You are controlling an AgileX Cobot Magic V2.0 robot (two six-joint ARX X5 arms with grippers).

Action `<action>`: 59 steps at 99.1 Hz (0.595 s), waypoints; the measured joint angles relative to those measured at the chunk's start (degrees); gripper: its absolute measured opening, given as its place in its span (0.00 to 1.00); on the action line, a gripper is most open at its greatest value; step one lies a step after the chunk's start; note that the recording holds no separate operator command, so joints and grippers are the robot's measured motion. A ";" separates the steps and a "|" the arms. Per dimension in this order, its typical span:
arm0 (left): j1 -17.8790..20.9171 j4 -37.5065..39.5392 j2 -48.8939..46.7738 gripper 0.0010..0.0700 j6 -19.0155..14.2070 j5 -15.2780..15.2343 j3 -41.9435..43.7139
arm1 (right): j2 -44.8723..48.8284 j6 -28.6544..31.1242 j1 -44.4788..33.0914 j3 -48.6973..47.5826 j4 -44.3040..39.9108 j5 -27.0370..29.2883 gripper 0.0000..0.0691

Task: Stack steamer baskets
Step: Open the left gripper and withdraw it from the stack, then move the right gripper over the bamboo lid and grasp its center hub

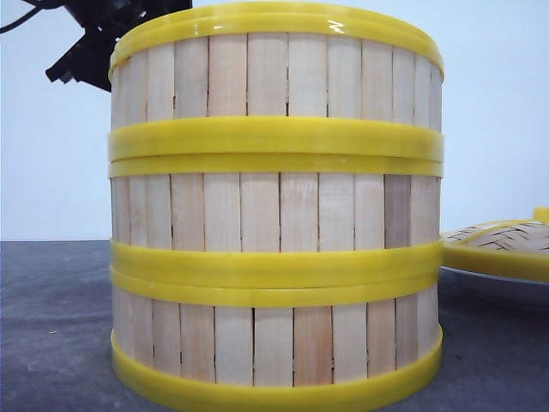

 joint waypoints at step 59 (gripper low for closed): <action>0.33 1.33 -24.55 0.39 6.03 -20.26 5.99 | 2.54 2.34 -0.42 0.04 -6.54 16.39 0.58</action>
